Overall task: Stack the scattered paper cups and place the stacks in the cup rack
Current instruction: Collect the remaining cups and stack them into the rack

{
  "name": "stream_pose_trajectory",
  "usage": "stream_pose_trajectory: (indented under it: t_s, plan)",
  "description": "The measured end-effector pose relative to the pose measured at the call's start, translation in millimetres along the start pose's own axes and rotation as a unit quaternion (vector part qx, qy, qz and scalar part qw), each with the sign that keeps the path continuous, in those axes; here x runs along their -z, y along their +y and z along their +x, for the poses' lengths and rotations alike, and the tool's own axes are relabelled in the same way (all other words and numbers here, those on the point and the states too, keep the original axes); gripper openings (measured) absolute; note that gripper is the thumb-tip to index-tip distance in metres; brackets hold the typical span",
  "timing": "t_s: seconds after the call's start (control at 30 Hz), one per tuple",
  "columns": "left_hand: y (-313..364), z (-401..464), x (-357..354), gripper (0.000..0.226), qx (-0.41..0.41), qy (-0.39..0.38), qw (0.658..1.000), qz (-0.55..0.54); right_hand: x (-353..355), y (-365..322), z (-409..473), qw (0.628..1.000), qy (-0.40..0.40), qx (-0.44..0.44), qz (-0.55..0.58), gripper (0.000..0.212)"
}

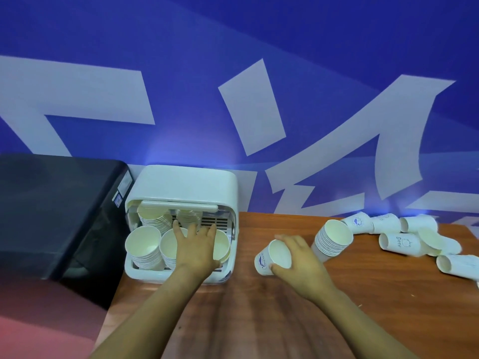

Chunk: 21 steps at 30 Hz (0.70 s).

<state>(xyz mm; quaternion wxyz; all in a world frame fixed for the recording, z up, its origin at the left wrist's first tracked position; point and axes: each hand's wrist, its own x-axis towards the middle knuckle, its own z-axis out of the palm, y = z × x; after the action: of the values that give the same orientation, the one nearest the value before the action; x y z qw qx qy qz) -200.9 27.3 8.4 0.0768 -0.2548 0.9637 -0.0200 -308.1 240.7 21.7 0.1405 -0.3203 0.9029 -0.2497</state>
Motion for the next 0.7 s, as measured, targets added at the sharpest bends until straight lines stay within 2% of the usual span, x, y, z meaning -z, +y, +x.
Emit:
stream_pose_trajectory:
  t_s: [0.1,0.23,0.33,0.5,0.6,0.7]
  plan:
    - [2.7,8.3,0.3,0.089,-0.011,-0.029,0.999,0.031,-0.8,1.7,0.6,1.000,0.000,-0.001,-0.003,0.065]
    - [2.7,10.8,1.6,0.090,-0.014,-0.041,0.999,0.011,0.0,1.9,1.9,1.000,0.008,0.004,-0.007,0.065]
    - [-1.2,3.7,4.0,0.084,-0.011,-0.025,0.999,-0.038,-1.7,-6.6,2.8,1.000,0.020,0.019,-0.001,0.065]
    - [-20.1,-15.6,8.6,0.072,0.025,0.015,0.988,-0.150,-9.6,-43.9,8.2,0.992,0.057,0.101,0.051,0.067]
    - [-32.1,-28.1,11.2,0.072,0.047,0.034,0.982,-0.179,-22.6,-66.3,16.6,0.986,0.076,0.122,0.080,0.070]
    - [-38.6,-35.9,13.0,0.072,0.049,0.037,0.978,-0.199,-36.8,-80.7,21.2,0.988,0.069,0.133,0.049,0.068]
